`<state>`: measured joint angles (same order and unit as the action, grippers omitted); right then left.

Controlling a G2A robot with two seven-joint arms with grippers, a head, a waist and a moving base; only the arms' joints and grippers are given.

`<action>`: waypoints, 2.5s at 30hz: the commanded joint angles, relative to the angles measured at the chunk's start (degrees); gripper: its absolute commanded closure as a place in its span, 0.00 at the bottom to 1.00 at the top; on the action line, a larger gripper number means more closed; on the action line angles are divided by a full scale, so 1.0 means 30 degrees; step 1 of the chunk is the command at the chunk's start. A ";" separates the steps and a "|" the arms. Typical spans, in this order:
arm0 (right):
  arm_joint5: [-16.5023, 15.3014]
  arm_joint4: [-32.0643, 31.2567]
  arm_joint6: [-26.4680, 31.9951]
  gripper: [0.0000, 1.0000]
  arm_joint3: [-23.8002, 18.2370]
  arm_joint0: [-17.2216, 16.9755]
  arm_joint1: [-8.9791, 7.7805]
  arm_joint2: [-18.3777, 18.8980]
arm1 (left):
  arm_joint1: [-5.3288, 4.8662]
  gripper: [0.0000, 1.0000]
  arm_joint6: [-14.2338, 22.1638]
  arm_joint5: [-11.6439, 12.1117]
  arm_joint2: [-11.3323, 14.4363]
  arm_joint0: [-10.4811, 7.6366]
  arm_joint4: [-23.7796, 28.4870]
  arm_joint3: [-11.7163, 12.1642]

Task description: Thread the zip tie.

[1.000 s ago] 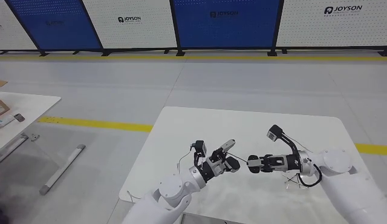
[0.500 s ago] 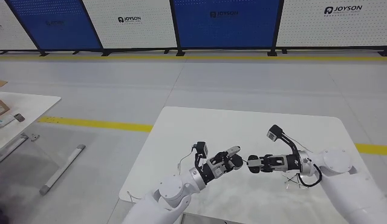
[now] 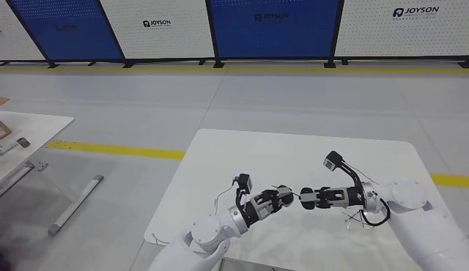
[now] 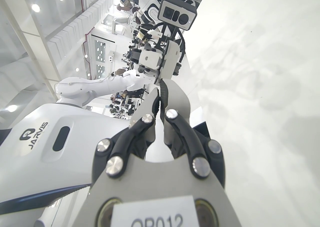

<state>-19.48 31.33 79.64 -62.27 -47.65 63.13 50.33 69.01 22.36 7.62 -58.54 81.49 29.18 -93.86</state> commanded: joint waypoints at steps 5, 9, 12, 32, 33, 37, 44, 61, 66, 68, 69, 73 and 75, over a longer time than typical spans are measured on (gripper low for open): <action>0.0000 0.0000 0.0000 1.00 0.0000 0.0000 0.0000 0.0000 | 0.0016 1.00 -0.0134 -0.0035 0.0043 -0.0055 -0.0038 -0.0013; 0.0000 0.0000 0.0000 1.00 0.0000 0.0000 0.0000 0.0000 | 0.0018 1.00 -0.0175 0.0007 0.0042 -0.0060 -0.0072 -0.0005; 0.0000 0.0000 0.0000 1.00 0.0000 0.0000 0.0000 0.0000 | 0.0015 1.00 -0.0185 0.0010 0.0037 -0.0061 -0.0124 -0.0006; 0.0334 -0.0226 -0.0926 0.00 -0.1065 -0.1185 -0.0425 0.1314 | -0.0035 1.00 -0.2220 0.0063 -0.0192 0.0732 -0.1284 -0.1153; 0.0339 -0.0217 -0.0978 0.00 -0.1062 -0.1307 -0.0486 0.1507 | -0.0043 1.00 -0.2702 0.0153 -0.0295 0.0797 -0.1626 -0.1216; 0.0249 0.0150 -0.1376 0.00 -0.1097 -0.2022 -0.0785 0.2589 | -0.0027 1.00 -0.4187 0.0235 -0.0357 0.1094 -0.2687 -0.1314; 0.0000 0.0313 -0.1173 0.00 -0.1540 -0.2535 -0.0984 0.3252 | 0.0128 1.00 -0.5385 0.0247 0.0058 0.1161 -0.2891 -0.1025; 0.0000 0.0313 -0.1173 0.00 -0.1540 -0.2535 -0.0984 0.3252 | 0.0166 1.00 -0.6158 -0.0432 -0.0919 0.0941 -0.1500 -0.1654; 0.0000 0.0313 -0.1173 0.00 -0.1540 -0.2535 -0.0984 0.3252 | -0.0163 1.00 -0.5073 -0.0181 -0.2335 0.1578 -0.2792 -0.3345; 0.0000 0.0313 -0.1173 0.00 -0.1540 -0.2535 -0.0984 0.3252 | -0.0463 1.00 -0.3227 -0.0995 -0.2942 0.1896 -0.4491 -0.3594; 0.0000 0.0313 -0.1173 0.00 -0.1540 -0.2535 -0.0984 0.3252 | -0.0572 1.00 -0.2592 -0.1358 -0.3204 0.2018 -0.4973 -0.3684; 0.0000 0.0313 -0.1173 0.00 -0.1540 -0.2535 -0.0984 0.3252 | -0.0935 1.00 -0.0047 -0.2839 -0.3895 0.2425 -0.6309 -0.3991; 0.0000 0.0313 -0.1173 0.00 -0.1540 -0.2535 -0.0984 0.3252 | -0.0947 1.00 -0.0007 -0.2874 -0.3977 0.2500 -0.6140 -0.4052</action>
<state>-19.48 32.27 76.12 -66.89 -55.26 60.18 60.09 66.16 22.44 -1.07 -70.43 88.94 10.47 -105.98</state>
